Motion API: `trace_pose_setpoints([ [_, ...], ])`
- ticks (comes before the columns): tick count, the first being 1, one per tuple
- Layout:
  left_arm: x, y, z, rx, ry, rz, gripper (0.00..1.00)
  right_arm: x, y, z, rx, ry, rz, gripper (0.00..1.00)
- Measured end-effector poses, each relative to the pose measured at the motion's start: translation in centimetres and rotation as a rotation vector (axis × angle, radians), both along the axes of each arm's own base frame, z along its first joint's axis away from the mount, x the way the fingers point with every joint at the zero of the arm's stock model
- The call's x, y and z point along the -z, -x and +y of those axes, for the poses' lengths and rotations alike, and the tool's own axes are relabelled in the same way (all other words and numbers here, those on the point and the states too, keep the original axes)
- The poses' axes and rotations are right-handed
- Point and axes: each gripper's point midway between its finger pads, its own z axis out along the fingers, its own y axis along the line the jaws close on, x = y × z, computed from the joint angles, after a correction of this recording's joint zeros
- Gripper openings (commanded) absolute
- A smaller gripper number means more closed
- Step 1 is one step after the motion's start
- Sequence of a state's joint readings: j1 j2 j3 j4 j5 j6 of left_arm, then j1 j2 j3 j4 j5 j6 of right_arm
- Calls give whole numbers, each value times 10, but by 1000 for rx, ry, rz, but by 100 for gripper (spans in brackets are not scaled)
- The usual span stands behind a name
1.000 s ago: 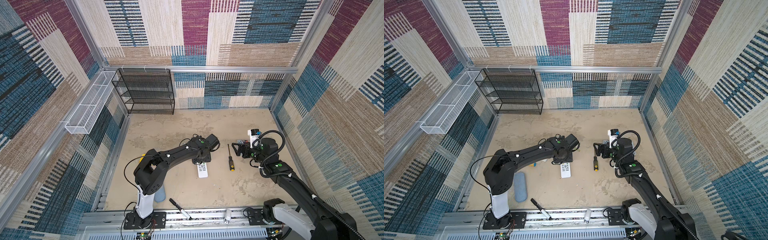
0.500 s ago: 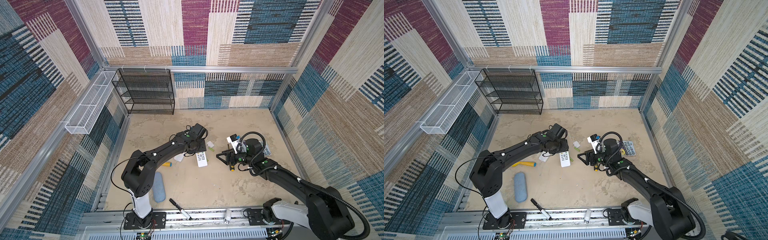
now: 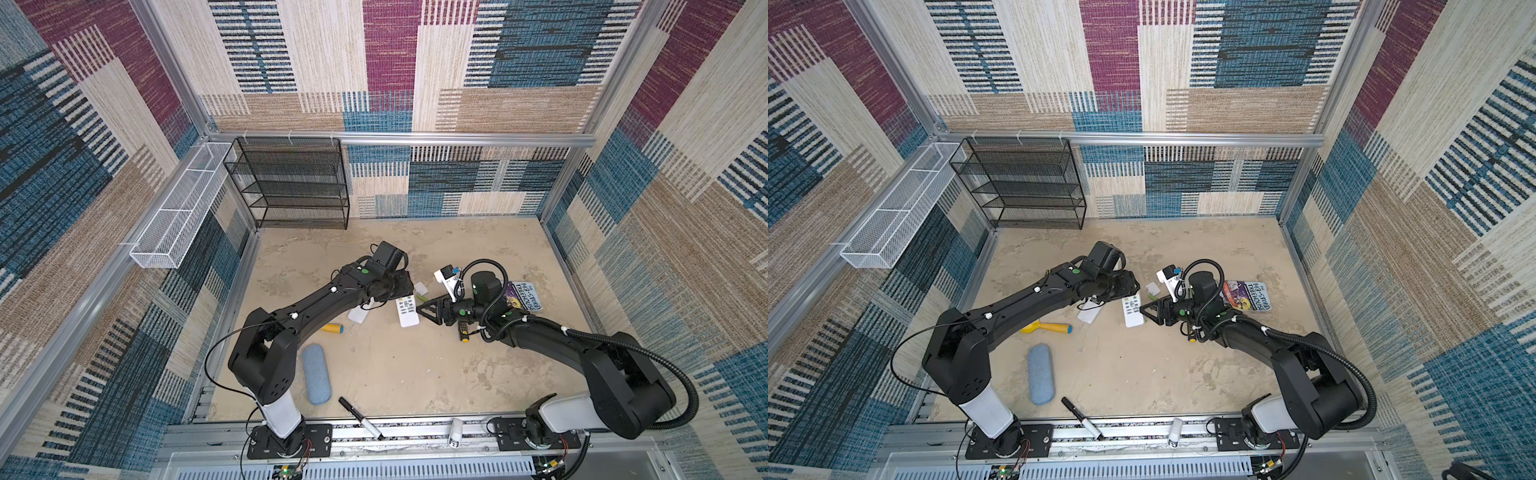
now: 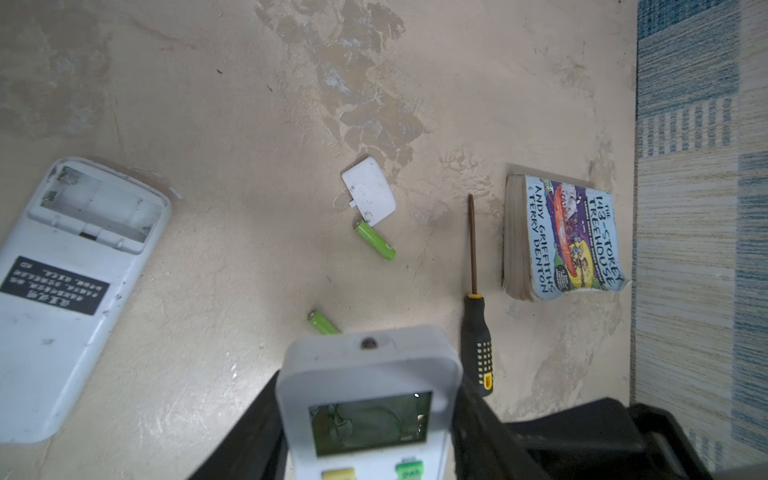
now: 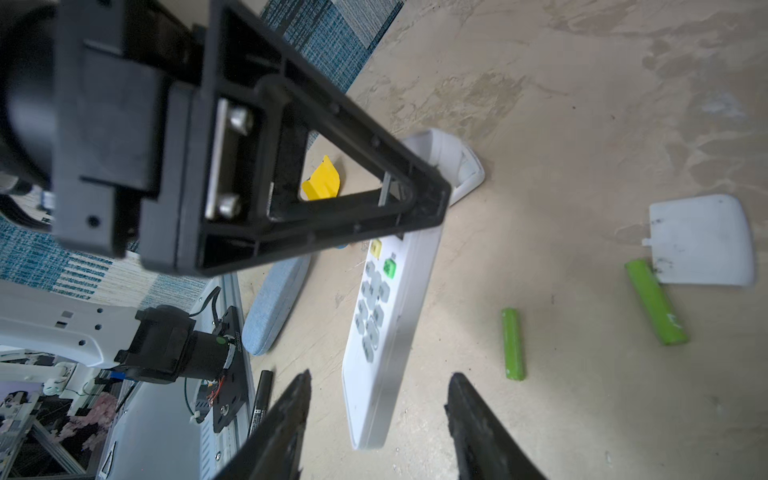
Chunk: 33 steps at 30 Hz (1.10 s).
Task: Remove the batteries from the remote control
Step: 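Bring the display remote toward the right gripper and close the right gripper on it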
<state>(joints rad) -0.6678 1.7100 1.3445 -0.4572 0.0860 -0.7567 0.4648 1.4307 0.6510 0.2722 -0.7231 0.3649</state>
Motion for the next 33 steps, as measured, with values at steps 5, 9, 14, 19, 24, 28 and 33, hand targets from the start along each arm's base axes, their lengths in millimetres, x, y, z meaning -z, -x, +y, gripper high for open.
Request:
trace_pose_setpoints([
  [5, -8, 0, -3, 8, 32, -11, 43, 1, -2, 9, -24, -19, 8, 46],
  [9, -14, -2, -6, 9, 55, -29, 43, -1, -2, 15, -41, -40, 9, 40],
  [14, -19, -1, -8, 8, 79, -34, 43, -1, -5, 20, -47, -53, 16, 28],
  [19, -20, 0, -5, -2, 80, -37, 43, 1, -7, 22, -37, -59, 48, 19],
  [24, -22, 0, -3, -11, 83, -46, 49, 2, -10, 23, -29, -60, 61, 14],
  [28, -27, 0, 0, -20, 91, -58, 87, -1, -13, 25, -36, -42, 34, 14],
  [33, -45, 0, 8, -41, 124, -71, 100, -6, -23, 26, -6, 63, -108, 15],
])
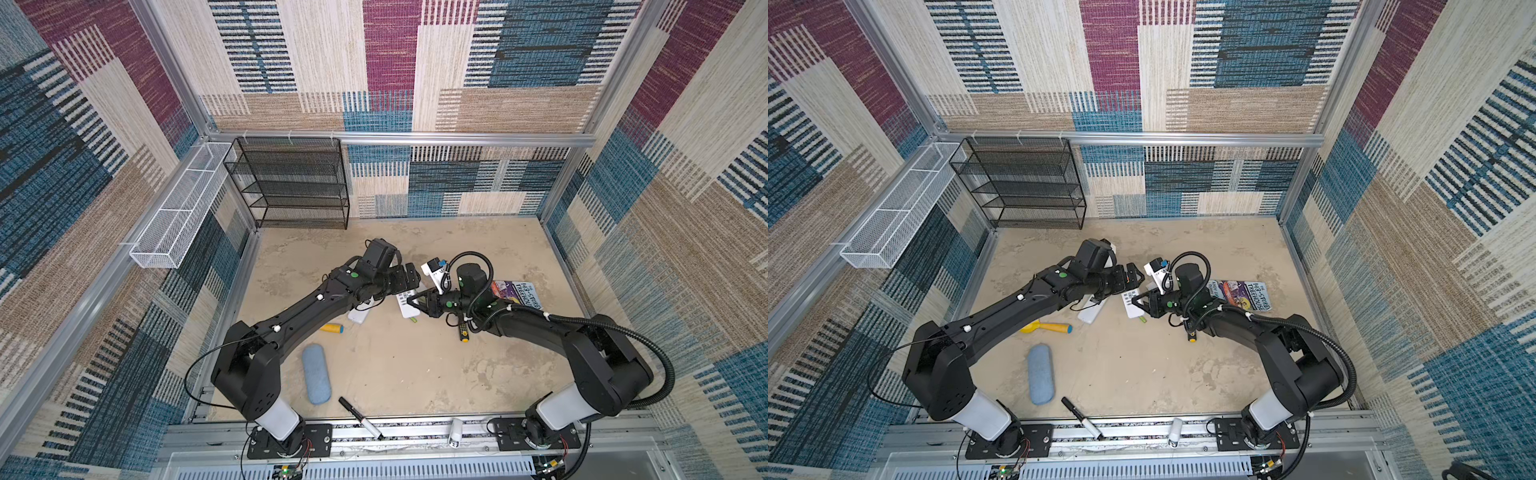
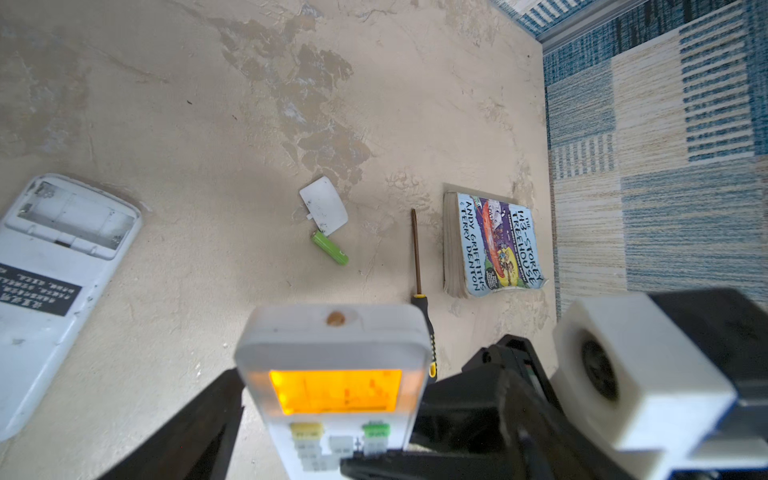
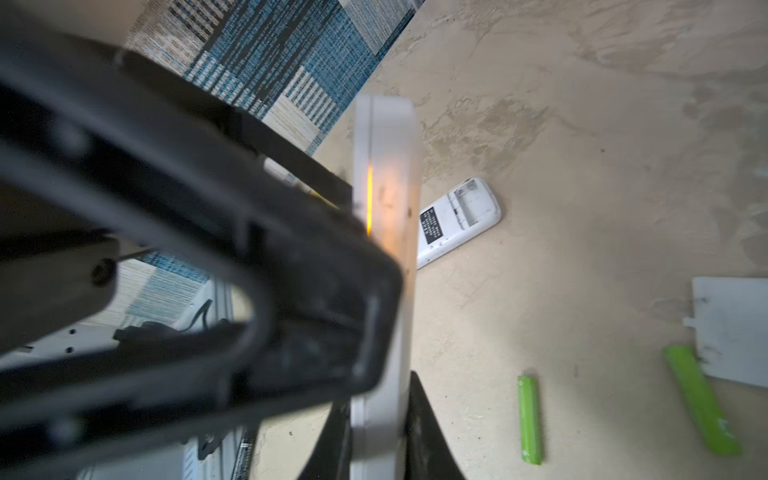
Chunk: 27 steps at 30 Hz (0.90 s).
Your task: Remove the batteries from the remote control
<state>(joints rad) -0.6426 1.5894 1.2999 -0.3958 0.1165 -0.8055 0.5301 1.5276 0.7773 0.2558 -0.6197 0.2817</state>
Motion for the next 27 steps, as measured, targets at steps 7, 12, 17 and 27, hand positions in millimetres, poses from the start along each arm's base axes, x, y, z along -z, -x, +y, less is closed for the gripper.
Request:
trace_pose_setpoints([
  [7, -29, 0, 33, -62, 19, -7, 99, 1, -4, -14, 94, 222, -255, 17],
  [12, -31, 3, 55, -100, 48, 42, 97, -1, -1, -29, 166, 379, -450, 18],
  [17, -21, 13, 59, -94, 102, 120, 97, -10, -6, -45, 271, 538, -672, 17],
  [27, -29, 3, 43, -48, 211, 180, 96, -13, -22, -56, 381, 853, -997, 17],
])
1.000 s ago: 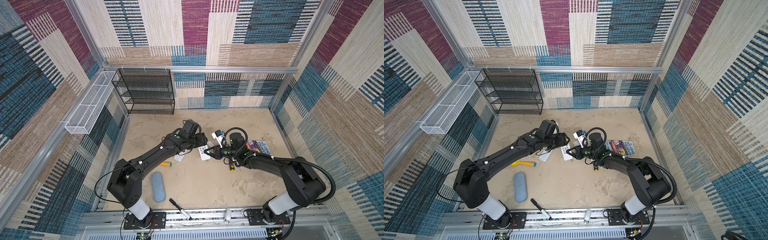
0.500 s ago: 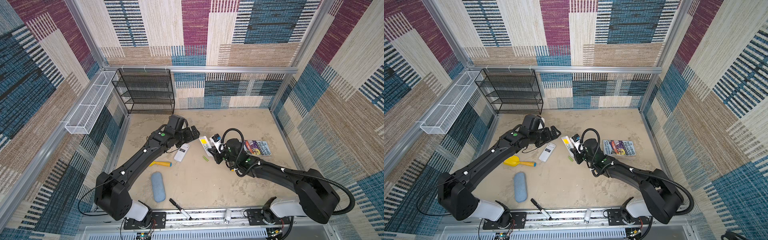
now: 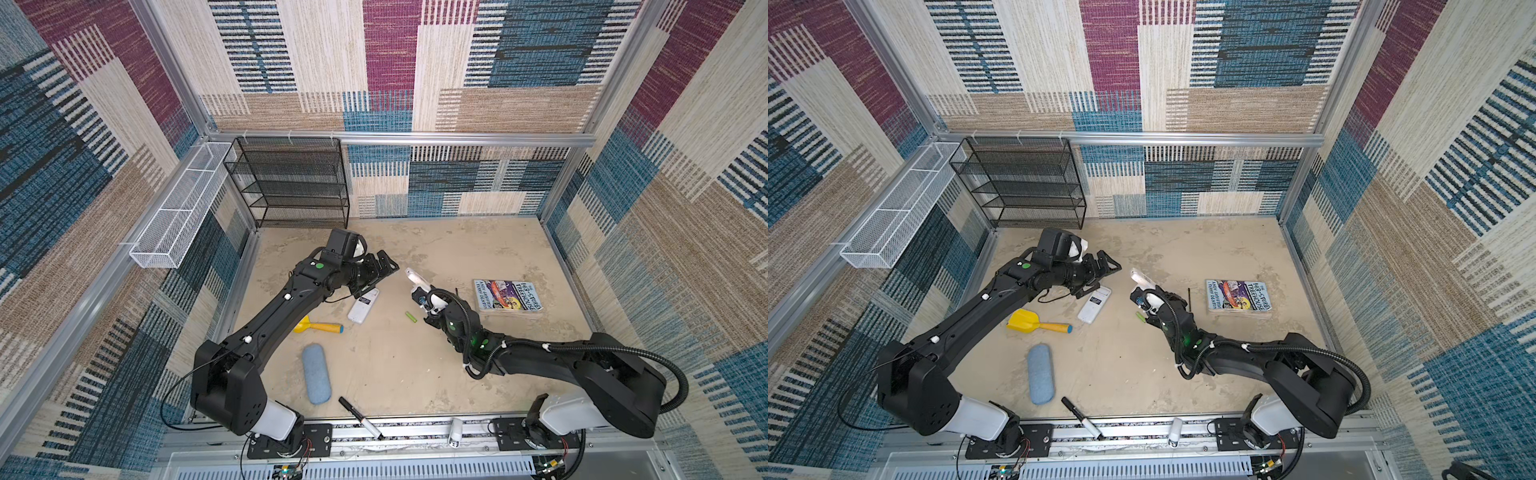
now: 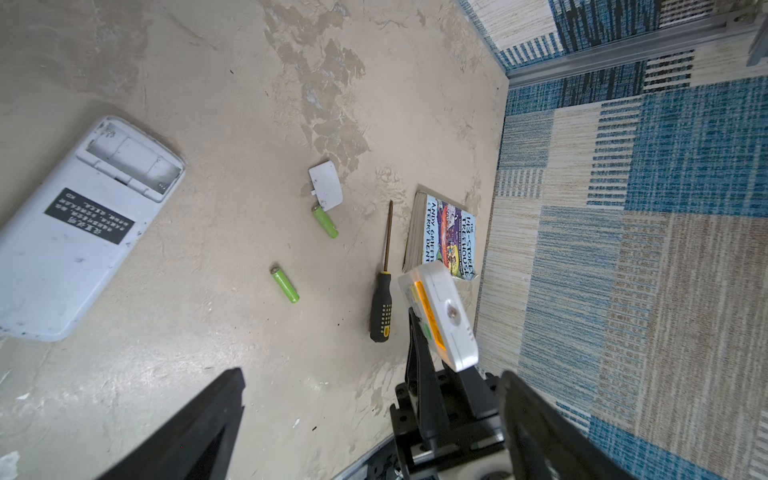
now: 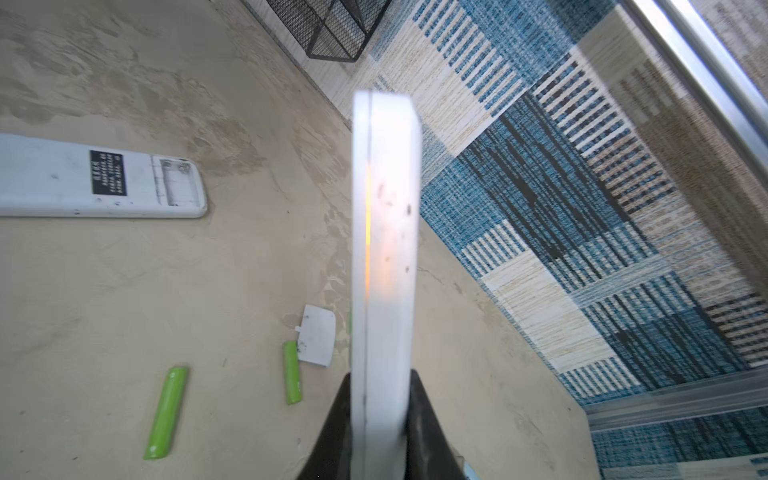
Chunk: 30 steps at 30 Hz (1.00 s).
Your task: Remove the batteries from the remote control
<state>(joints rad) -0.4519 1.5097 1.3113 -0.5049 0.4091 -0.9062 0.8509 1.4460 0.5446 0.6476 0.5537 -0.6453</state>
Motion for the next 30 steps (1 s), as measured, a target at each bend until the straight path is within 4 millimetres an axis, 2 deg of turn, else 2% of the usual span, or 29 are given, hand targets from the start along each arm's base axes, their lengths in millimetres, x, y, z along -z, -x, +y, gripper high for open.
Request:
trace_pose_setpoints([
  [7, 2, -14, -19, 46, 44, 41, 88, -14, 0, 8, 2, 81, -114, 18],
  [13, 1, -22, -36, 96, 92, 73, 75, -20, 2, 12, -5, 129, -159, 18],
  [19, -4, -20, -50, 143, 129, 84, 65, -20, 1, 16, -2, 190, -191, 17],
  [22, -2, -19, -53, 159, 138, 98, 65, -20, 2, 20, -8, 221, -212, 17],
  [30, 3, -14, -54, 170, 143, 120, 54, -23, 3, 24, 4, 293, -271, 16],
])
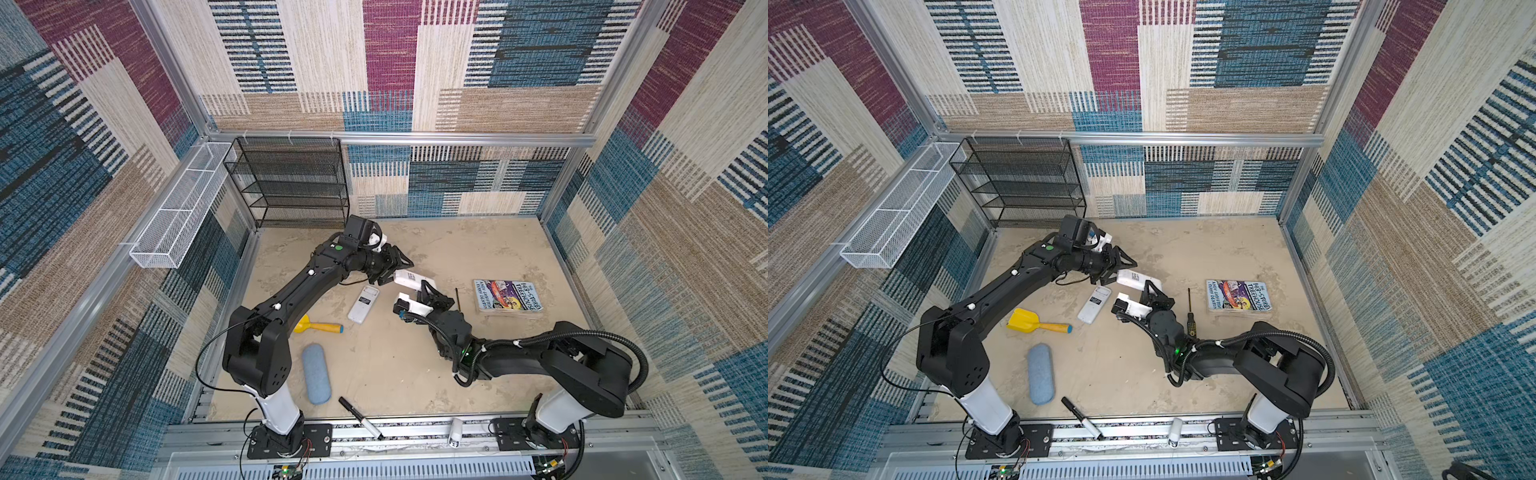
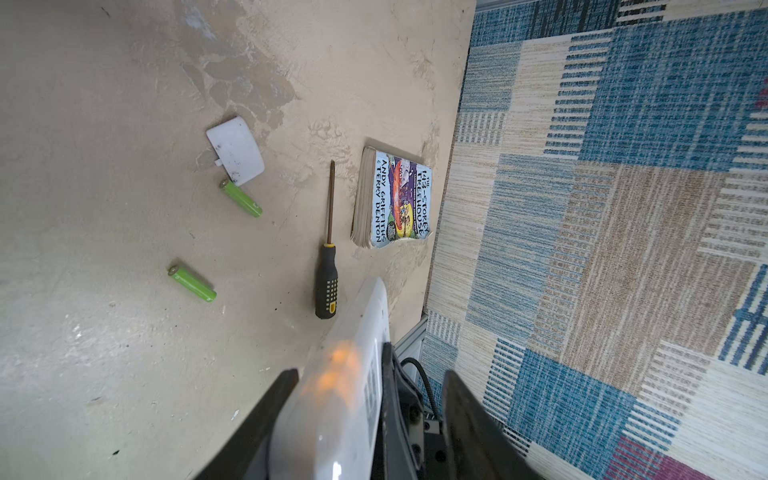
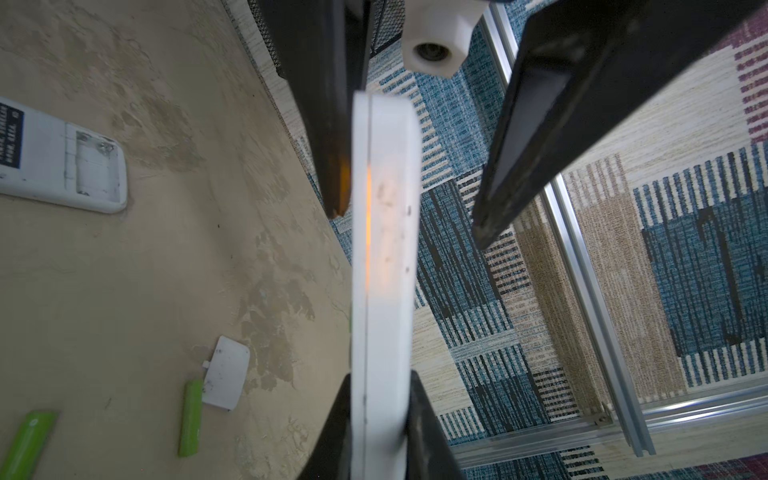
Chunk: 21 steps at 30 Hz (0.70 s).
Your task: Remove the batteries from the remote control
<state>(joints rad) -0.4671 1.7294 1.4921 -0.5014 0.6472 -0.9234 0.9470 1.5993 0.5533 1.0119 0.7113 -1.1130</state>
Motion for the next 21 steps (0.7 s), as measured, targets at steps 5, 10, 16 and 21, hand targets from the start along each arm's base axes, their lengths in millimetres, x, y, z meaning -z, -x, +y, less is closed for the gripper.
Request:
trace_pose_setpoints([
  [5, 2, 5, 1, 8, 5, 8, 49, -4, 1, 0, 8, 21, -29, 17],
  [10, 6, 8, 1, 7, 11, 8, 46, -4, 0, -1, 18, 29, -38, 17],
  [16, 1, 15, 4, 4, 38, -27, 44, -7, -1, -1, 25, 5, -38, 16],
  [21, 2, 19, 2, 10, 51, -53, 42, -7, -2, 0, 25, -10, -29, 16],
])
